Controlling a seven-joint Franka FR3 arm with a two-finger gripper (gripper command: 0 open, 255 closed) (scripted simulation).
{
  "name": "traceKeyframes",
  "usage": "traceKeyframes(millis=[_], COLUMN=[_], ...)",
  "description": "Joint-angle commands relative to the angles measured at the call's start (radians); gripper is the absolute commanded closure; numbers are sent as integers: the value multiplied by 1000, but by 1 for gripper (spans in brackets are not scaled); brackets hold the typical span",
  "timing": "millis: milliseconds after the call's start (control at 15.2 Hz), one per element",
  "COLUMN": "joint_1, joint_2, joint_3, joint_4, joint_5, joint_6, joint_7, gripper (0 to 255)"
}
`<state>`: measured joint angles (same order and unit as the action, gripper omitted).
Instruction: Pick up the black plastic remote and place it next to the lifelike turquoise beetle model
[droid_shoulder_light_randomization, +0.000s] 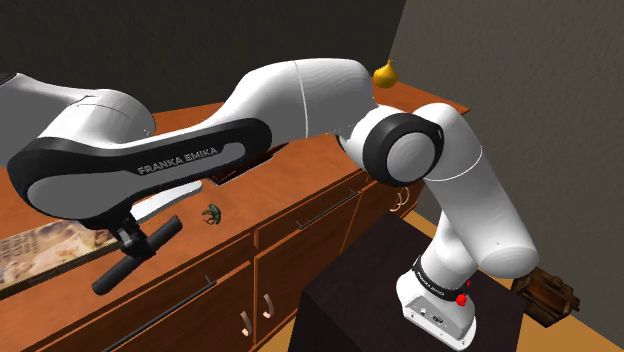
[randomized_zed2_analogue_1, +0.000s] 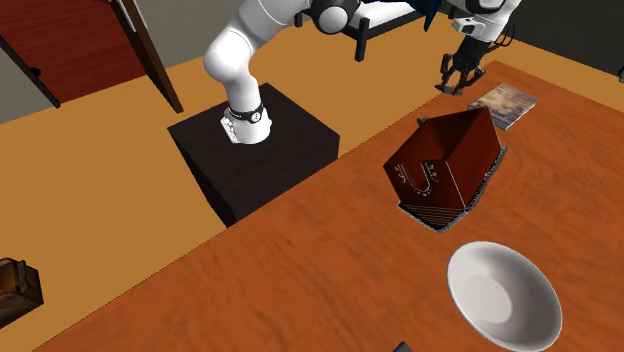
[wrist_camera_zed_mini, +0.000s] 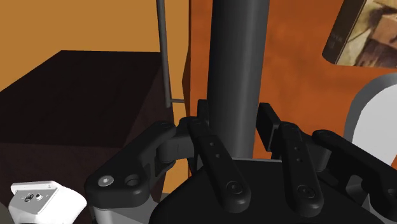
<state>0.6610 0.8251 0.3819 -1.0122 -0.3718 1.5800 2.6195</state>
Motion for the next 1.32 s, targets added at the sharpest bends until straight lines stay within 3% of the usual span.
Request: traceKeyframes(millis=[0,330,858,924,1254], joint_1=[-8,-14,-14,-15,-14], joint_2=[-3,13,13,12,13], joint_3=[1,-2,-2,-2,-2], joint_4=[-36,-84,-84,-86,-84], joint_5=[0,-6,-7,-6,-7], joint_6=[31,92,92,92,92], joint_7=[4,15,15,16,15], gripper=[255,255,255,0,0])
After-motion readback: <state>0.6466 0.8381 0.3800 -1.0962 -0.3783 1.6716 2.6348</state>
